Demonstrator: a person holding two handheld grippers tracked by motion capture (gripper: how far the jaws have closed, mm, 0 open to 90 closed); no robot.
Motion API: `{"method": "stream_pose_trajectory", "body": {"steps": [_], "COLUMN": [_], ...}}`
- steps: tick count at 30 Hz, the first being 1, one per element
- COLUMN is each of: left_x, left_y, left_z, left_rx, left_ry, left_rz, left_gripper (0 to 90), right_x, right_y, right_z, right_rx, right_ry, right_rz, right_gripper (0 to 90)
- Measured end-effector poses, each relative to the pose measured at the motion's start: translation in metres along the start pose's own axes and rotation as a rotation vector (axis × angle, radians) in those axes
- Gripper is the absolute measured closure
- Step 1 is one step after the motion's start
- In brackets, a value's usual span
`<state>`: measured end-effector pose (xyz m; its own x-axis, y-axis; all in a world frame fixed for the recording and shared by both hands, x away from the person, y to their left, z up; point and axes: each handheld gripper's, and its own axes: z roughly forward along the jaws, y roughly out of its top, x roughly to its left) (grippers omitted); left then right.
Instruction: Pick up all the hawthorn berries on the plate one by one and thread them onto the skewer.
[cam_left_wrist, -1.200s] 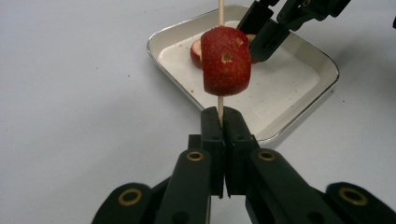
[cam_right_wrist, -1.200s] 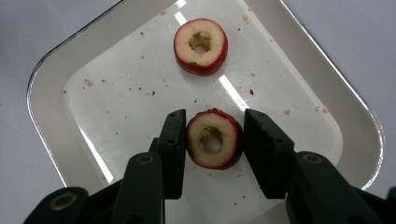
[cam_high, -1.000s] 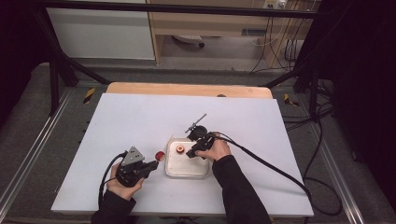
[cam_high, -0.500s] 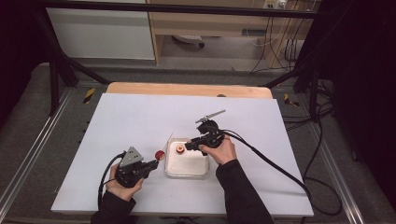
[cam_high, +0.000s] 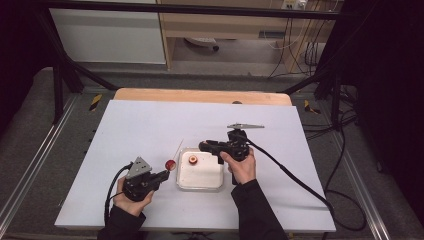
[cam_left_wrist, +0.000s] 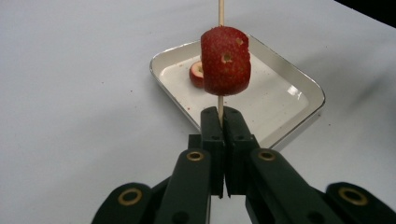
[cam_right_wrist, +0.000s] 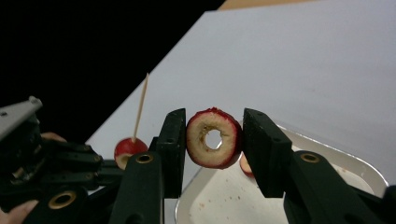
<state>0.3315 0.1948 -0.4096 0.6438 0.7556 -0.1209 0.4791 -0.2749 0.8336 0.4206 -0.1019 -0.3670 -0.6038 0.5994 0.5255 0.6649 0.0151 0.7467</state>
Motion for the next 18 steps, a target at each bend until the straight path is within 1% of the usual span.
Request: {"method": "stream_pose_trajectory", "body": {"steps": [2, 4, 6, 10, 12, 13, 14, 18], "left_x": [-0.001, -0.003, -0.004, -0.007, -0.009, -0.009, -0.01, -0.014], "left_y": [0.0, 0.001, 0.002, 0.003, 0.003, 0.003, 0.003, 0.004], "left_z": [-0.001, -0.001, -0.002, -0.003, -0.002, -0.002, -0.002, -0.002], "left_rx": [-0.002, -0.007, -0.009, -0.017, -0.02, -0.021, -0.022, -0.026], "left_ry": [0.002, 0.002, 0.002, -0.002, -0.006, -0.008, -0.01, -0.019], "left_rz": [-0.002, -0.009, -0.015, -0.023, -0.029, -0.032, -0.033, -0.04], "left_gripper": [88.1, 88.2, 88.1, 88.1, 88.1, 88.1, 88.1, 88.1], "right_x": [0.001, 0.001, 0.002, 0.005, 0.007, 0.008, 0.009, 0.013], "right_y": [-0.001, -0.002, -0.003, -0.007, -0.008, -0.01, -0.011, -0.014], "right_z": [-0.002, -0.003, -0.002, 0.0, 0.002, 0.003, 0.003, 0.004], "right_rx": [-0.041, -0.078, -0.111, -0.171, -0.204, -0.229, -0.239, -0.328], "right_ry": [0.008, 0.01, 0.022, 0.033, 0.047, 0.051, 0.053, 0.078], "right_rz": [0.019, 0.025, 0.034, 0.042, 0.039, 0.037, 0.038, 0.047], "right_gripper": [61.4, 61.4, 61.4, 61.4, 61.5, 61.5, 61.5, 61.5]}}
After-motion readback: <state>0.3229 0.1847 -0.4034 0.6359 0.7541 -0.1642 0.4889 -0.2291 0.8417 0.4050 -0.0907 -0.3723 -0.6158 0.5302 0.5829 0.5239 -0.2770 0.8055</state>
